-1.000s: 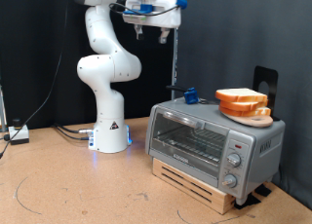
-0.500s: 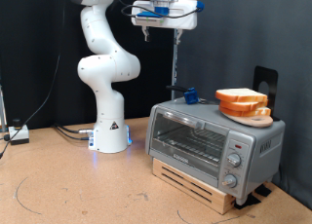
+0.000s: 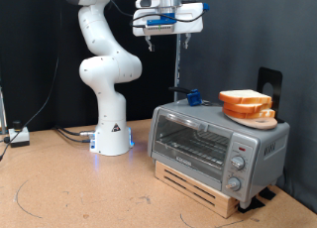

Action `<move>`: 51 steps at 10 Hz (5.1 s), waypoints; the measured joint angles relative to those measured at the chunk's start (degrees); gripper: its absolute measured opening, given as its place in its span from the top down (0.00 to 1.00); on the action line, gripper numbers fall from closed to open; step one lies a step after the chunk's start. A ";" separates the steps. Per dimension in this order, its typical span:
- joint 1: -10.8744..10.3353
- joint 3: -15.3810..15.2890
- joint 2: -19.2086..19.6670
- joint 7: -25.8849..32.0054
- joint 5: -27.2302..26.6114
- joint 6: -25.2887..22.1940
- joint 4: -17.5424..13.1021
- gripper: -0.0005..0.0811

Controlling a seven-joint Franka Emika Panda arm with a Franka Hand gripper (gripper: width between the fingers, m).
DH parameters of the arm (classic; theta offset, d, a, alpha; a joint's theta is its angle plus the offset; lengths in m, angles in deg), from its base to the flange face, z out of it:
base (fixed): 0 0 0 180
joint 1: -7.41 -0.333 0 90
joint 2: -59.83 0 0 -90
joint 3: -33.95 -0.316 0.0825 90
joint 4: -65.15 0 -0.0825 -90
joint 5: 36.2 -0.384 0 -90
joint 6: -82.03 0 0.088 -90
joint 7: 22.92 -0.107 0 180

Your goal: Make a piece of toast with the oven

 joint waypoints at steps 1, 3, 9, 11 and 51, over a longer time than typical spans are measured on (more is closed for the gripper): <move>-1.34 1.61 -0.49 6.99 -0.46 -0.12 0.22 0.00; -3.29 5.65 0.03 22.25 0.75 1.00 1.00 0.00; -4.47 7.44 0.90 29.06 -0.44 11.45 5.61 0.00; -4.65 8.07 3.32 33.05 -0.40 12.33 6.85 0.00; 11.30 10.81 36.73 37.19 10.55 44.04 11.88 0.00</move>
